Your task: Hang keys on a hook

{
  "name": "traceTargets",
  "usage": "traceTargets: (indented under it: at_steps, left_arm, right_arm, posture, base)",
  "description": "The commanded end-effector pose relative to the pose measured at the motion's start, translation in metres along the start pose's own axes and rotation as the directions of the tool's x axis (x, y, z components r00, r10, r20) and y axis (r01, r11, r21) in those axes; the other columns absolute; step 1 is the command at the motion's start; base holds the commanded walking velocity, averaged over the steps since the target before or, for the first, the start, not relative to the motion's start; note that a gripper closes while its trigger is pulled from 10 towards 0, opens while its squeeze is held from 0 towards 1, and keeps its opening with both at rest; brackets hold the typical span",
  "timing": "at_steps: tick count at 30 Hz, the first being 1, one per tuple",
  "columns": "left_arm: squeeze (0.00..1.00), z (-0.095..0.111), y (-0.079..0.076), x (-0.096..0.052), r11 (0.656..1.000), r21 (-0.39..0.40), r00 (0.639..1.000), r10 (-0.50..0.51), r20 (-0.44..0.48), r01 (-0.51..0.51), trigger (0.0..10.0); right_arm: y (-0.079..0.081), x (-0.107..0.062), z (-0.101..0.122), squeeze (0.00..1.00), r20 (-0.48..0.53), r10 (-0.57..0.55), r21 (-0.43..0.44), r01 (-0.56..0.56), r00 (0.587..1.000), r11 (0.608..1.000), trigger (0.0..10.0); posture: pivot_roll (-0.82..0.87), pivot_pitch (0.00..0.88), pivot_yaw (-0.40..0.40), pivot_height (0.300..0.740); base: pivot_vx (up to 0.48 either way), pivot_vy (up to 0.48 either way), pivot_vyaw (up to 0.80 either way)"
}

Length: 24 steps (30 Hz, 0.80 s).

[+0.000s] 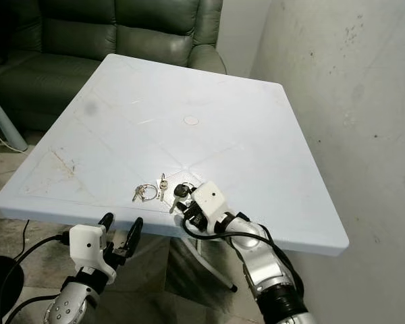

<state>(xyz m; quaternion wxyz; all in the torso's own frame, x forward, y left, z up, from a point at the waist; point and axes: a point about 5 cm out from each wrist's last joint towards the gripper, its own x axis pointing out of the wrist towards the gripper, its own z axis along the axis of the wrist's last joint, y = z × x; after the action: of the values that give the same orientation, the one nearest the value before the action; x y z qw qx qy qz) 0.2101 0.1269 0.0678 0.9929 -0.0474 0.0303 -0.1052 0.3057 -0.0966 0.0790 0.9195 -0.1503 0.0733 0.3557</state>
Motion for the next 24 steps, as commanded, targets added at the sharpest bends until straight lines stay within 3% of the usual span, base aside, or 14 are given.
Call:
traceTargets:
  at_steps: [1, 15, 16, 17, 19, 20, 24]
  left_arm:
    - [0.0, 0.0035, -0.0018, 0.0004, 1.0, 0.001, 1.0, -0.003, 0.007, 0.003, 10.0]
    - [0.0, 0.0039, -0.0026, 0.0001, 1.0, -0.004, 1.0, -0.003, 0.005, 0.003, 10.0]
    - [0.0, 0.0041, -0.0025, 0.0004, 1.0, -0.005, 1.0, -0.002, 0.005, 0.002, 10.0]
    - [0.0, 0.0042, -0.0024, 0.0007, 1.0, -0.005, 1.0, -0.002, 0.005, 0.002, 10.0]
    - [0.0, 0.0043, -0.0026, 0.0008, 1.0, -0.006, 1.0, -0.002, 0.005, 0.002, 10.0]
    - [0.0, 0.0042, -0.0028, 0.0006, 1.0, -0.007, 1.0, -0.001, 0.004, 0.001, 10.0]
    - [0.0, 0.0041, -0.0028, 0.0005, 1.0, -0.006, 1.0, 0.0, 0.003, 0.0, 10.0]
  right_arm:
    - [-0.0062, -0.0025, -0.0009, 0.0, -0.007, -0.008, -0.006, 0.008, 1.0, 1.0, 0.0]
    - [-0.0014, -0.0064, -0.0062, 0.0, -0.026, 0.043, -0.007, -0.043, 0.999, 0.999, 0.0]
    - [-0.0016, -0.006, -0.0063, 0.0, -0.032, 0.043, -0.004, -0.043, 0.999, 0.999, 1.5]
    - [-0.0017, -0.0057, -0.0063, 0.0, -0.035, 0.043, -0.003, -0.043, 0.998, 0.999, 4.0]
    - [-0.0016, -0.0056, -0.0048, 0.0, -0.022, 0.047, -0.005, -0.047, 0.999, 0.999, 4.8]
    - [-0.0018, -0.0055, -0.0051, 0.0, -0.024, 0.049, -0.006, -0.049, 0.999, 0.999, 10.0]
    - [-0.0017, -0.0052, -0.0053, 0.0, -0.026, 0.057, -0.004, -0.057, 0.998, 0.998, 10.0]
  posture:
    - [0.01, 0.03, -0.131, 0.728]
    - [0.01, 0.032, -0.13, 0.728]
    - [0.01, 0.036, -0.132, 0.728]
    - [0.01, 0.036, -0.132, 0.728]
    - [0.01, 0.039, -0.133, 0.728]
    - [0.01, 0.039, -0.133, 0.728]
    - [0.01, 0.041, -0.133, 0.728]
  base:
    - [0.0, 0.0, 0.0]
    - [0.0, 0.0, 0.0]
    - [0.0, 0.0, 0.0]
    - [0.0, 0.0, 0.0]
    - [0.0, 0.0, 0.0]
    - [0.0, 0.0, 0.0]
    - [0.0, 0.0, 0.0]
